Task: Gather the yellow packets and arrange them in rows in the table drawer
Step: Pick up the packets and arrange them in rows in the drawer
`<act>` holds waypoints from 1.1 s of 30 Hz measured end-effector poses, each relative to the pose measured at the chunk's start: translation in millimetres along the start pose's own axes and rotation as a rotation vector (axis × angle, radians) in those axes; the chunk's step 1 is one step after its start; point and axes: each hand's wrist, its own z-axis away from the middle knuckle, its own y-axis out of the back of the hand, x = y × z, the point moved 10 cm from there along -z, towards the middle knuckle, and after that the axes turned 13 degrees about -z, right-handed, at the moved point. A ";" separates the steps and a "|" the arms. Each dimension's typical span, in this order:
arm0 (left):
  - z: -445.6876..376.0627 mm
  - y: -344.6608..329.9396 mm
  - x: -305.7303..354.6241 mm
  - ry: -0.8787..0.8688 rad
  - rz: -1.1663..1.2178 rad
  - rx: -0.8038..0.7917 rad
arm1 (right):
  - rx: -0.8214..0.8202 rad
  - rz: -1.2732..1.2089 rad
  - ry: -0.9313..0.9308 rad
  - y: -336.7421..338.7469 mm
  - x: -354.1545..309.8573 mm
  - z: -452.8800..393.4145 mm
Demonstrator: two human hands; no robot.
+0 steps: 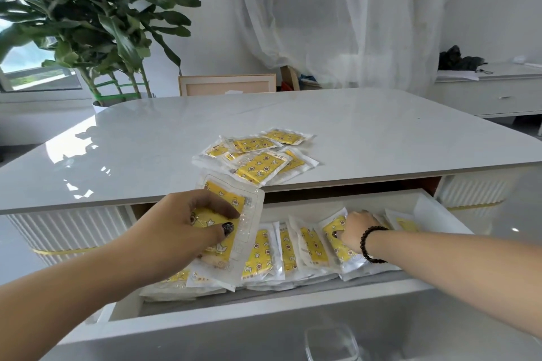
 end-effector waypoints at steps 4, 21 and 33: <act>-1.9 -2.3 4.6 -0.020 -0.007 -0.006 | 0.056 -0.035 -0.022 6.0 3.6 3.9; 23.0 16.4 19.1 -0.090 0.058 0.044 | 0.008 -0.468 0.254 61.1 -82.1 72.9; 47.7 29.3 42.6 -0.149 0.169 0.127 | -0.085 -1.297 0.526 136.5 -142.4 170.7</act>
